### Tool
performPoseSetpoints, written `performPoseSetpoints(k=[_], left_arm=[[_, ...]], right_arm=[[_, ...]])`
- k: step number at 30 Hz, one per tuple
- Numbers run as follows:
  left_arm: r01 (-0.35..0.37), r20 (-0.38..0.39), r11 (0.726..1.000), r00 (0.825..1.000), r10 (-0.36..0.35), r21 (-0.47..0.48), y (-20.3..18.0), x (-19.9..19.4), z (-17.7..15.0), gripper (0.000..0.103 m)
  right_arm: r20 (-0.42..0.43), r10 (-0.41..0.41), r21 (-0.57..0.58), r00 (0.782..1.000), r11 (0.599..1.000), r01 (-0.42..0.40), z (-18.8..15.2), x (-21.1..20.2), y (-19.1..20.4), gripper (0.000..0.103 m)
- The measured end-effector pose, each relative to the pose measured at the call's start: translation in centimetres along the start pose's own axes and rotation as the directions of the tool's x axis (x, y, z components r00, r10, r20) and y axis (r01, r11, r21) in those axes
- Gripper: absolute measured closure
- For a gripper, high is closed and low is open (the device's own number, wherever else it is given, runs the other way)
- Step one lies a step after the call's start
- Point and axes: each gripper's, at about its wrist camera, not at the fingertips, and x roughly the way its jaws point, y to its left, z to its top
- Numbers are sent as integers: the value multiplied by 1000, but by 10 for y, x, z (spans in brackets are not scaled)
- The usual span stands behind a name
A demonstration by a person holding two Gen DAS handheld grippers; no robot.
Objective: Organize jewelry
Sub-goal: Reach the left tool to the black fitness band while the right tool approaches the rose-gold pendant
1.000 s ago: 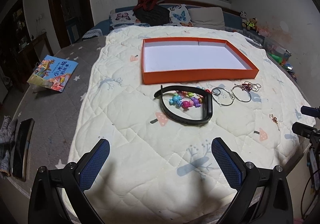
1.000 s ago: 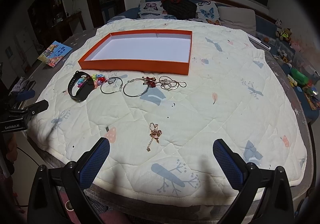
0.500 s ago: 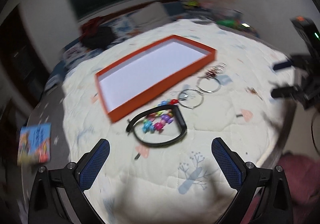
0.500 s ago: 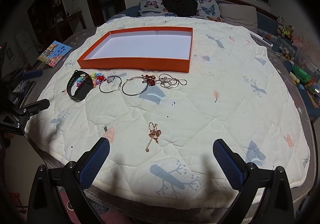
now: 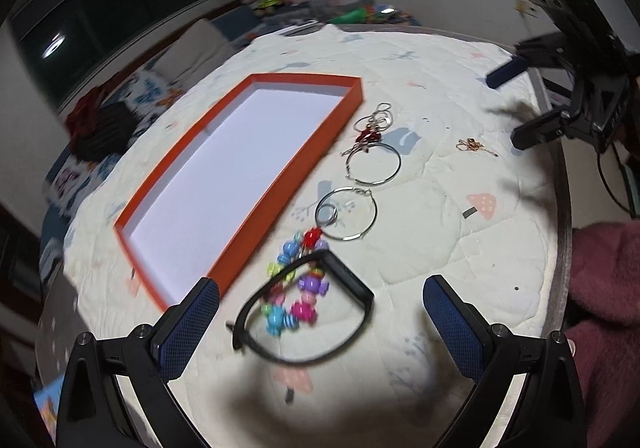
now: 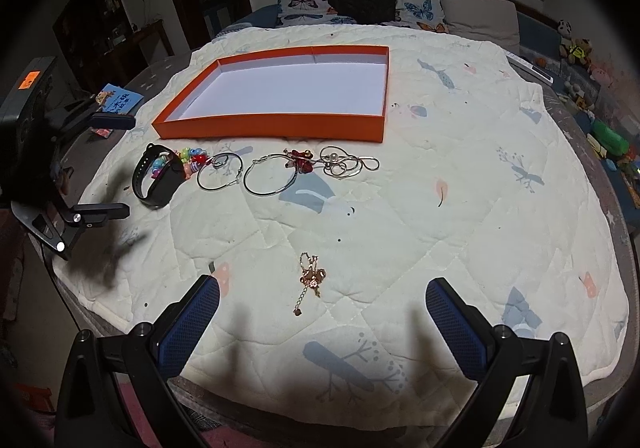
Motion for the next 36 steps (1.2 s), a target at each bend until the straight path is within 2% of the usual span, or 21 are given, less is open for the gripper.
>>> performPoseSetpoints(k=[6,15,20,24,31,36], left_arm=[[76,-40,996,996,-74,47,12,26,3,0],[150,-82,988,985,-153,-39,27,45,-10,0],[133,-107,989,984,-140,-69,15,41,-17,0],[141,-107,979,982,-157,-151,13,30,-18,1],[177,-84,955,976,-201,-237,-5,1,-18,4],[128,-52,965,988,-144,-231,-6,-10,-14,10]], right_arm=[[-11,1,21,1000,1000,0,3,3,-5,0],[-18,4,30,1000,1000,-3,6,8,-7,0],[-16,17,25,1000,1000,-17,6,10,-4,0],[-14,23,21,1000,1000,-23,4,10,-3,0],[-20,28,23,999,999,-27,1,14,-5,0],[-40,34,13,999,999,-34,-2,22,-3,0]])
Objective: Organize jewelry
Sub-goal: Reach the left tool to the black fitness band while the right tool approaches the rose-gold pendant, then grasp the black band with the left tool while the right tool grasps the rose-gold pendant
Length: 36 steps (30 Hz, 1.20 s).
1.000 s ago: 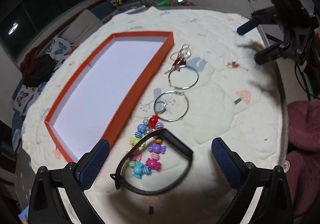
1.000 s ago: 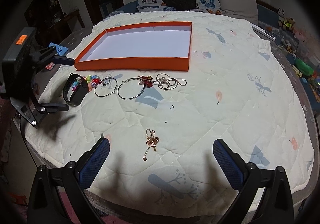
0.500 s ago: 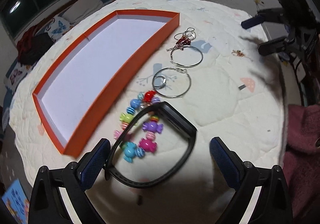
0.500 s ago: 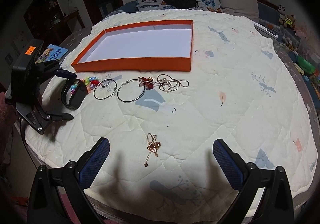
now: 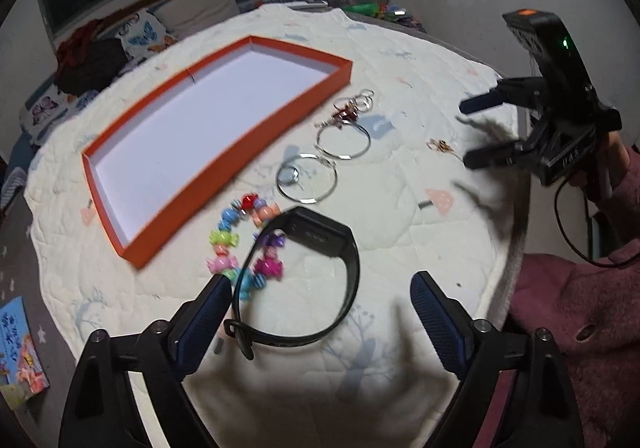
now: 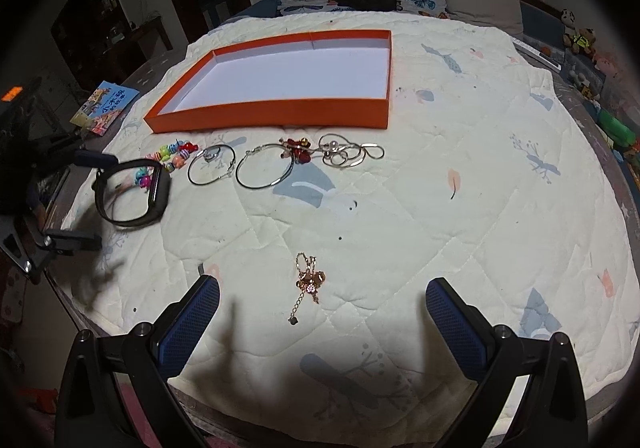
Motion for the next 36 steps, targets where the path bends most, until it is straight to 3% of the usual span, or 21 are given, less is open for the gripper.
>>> performPoseSetpoints(k=[6,15,21,29,36], left_arm=[[-33,-39,997,999,36,71,3,23,8,20],[-81,-20,981,996,86,174,-3,36,7,34],[-106,7,978,994,107,178,-9,35,5,44],[-118,43,987,993,114,108,-20,29,3,50],[-96,61,993,994,92,68,-25,27,0,50]], right_arm=[[-15,-3,-37,1000,999,2,-5,3,4,0],[-22,16,-70,1000,997,-18,-5,6,-2,1],[-14,17,-81,1000,997,-18,-5,5,-4,22],[-6,50,-104,999,993,-50,-3,2,4,63],[-9,50,-100,999,994,-50,-1,4,5,78]])
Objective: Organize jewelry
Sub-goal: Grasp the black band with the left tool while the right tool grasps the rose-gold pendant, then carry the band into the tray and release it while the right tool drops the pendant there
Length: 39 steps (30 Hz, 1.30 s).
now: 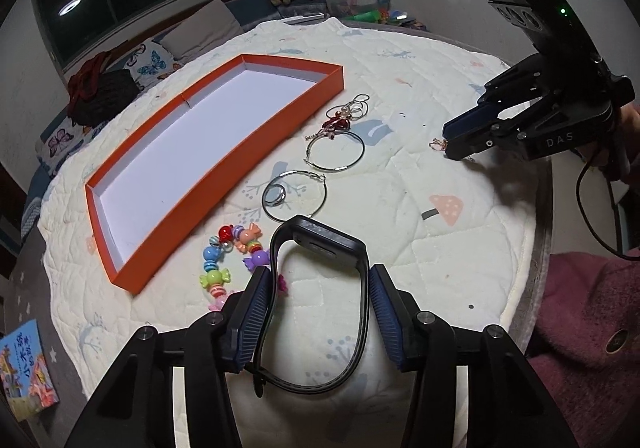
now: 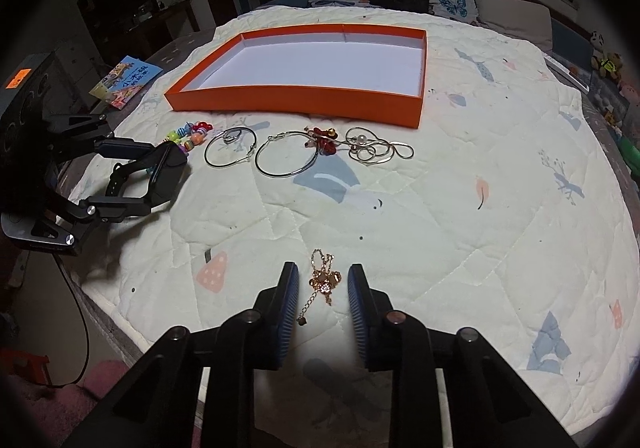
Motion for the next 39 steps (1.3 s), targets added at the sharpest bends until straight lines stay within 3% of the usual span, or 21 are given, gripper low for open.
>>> performPoseSetpoints(k=[11,21,25,32,39], left_arm=[[7,-27,1000,1000,-7,-8,2,9,-1,43],[14,-3,999,1000,-14,-32,3,8,-5,45],[36,13,996,999,-35,-87,6,3,-7,48],[47,80,982,996,-33,-182,15,-22,2,49],[-15,166,969,984,58,-248,45,-61,32,49]], right_arm=[[1,-19,8,1000,1000,19,-2,3,1,89],[38,-3,7,999,1000,2,1,-10,4,89],[80,12,2,997,1000,-12,9,-25,6,89],[150,55,-19,987,998,-53,35,-52,4,89],[245,86,-43,966,996,-78,74,-80,-1,89]])
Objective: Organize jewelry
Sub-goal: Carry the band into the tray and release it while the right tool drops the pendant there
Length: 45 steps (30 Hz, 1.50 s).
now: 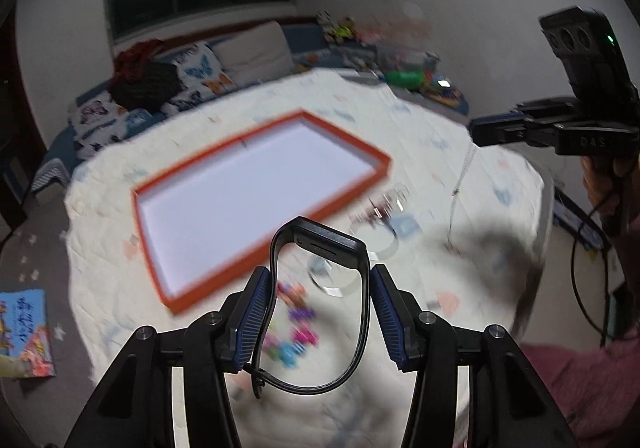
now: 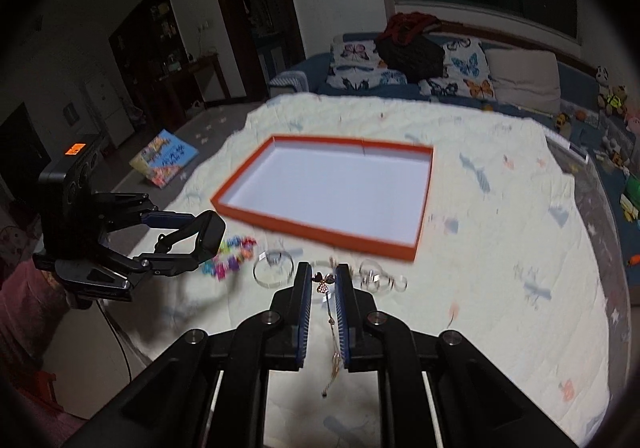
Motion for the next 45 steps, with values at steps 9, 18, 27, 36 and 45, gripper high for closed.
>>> performPoseSetpoints(k=[9,18,27,36,45], left_arm=[[-85,58,991,994,91,-105,53,-9,61,49],[-116,41,969,991,128,-220,107,22,95,49],[-94,-59,939,995,79,-332,130,85,66,49],[-122,-131,927,988,80,-354,135,123,40,49],[-173,-186,915,976,110,-365,141,143,33,44]], right_arm=[[135,-32,-37,990,999,37,55,-19,-8,89],[203,-73,-40,976,996,83,102,-13,-22,89],[96,-102,-1,990,995,102,93,39,-43,89],[-77,-124,5,989,992,125,53,100,-51,89],[-168,-130,2,977,991,132,30,128,-53,89]])
